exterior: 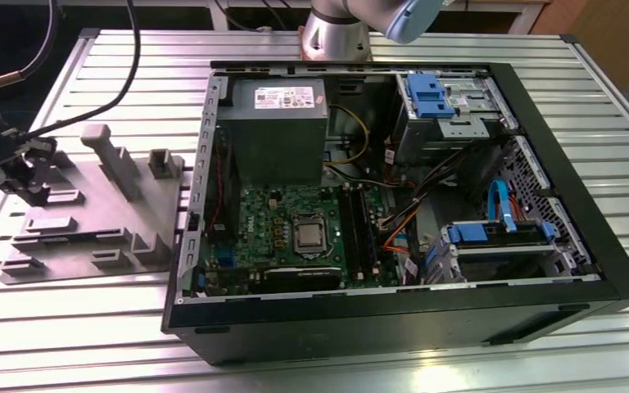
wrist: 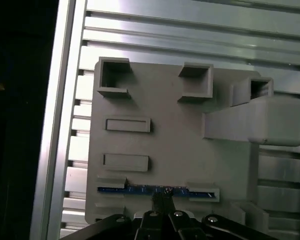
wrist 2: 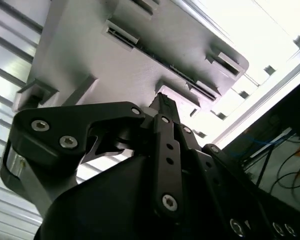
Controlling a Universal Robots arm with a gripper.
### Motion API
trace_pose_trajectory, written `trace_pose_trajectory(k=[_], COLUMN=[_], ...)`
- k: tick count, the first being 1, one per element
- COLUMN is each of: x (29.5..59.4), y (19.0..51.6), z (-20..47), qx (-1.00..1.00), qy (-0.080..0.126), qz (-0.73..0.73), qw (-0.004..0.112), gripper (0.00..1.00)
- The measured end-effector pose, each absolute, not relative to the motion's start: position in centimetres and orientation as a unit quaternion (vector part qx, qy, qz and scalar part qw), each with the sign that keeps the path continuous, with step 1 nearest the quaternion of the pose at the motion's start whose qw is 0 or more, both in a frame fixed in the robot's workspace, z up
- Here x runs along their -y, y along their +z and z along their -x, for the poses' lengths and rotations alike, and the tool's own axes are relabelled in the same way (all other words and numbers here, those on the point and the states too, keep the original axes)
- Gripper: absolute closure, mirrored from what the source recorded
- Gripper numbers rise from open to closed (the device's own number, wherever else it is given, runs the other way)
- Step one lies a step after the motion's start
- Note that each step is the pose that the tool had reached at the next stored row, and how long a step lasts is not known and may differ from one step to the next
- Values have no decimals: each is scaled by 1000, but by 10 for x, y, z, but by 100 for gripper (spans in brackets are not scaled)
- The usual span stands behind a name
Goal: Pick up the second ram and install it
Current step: 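Pick up the second ram and move it above second insertion slot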
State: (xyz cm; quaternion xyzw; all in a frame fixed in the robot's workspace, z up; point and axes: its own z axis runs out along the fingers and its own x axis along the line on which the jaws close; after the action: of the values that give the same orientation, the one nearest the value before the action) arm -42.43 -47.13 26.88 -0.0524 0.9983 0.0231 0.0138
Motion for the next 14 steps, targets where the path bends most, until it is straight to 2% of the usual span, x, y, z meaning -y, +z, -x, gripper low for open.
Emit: trace_pose_trajectory(k=[14], x=[471], y=[267], z=[424], qx=[-984], qy=[23], qz=[179], qw=[11], gripper=[90])
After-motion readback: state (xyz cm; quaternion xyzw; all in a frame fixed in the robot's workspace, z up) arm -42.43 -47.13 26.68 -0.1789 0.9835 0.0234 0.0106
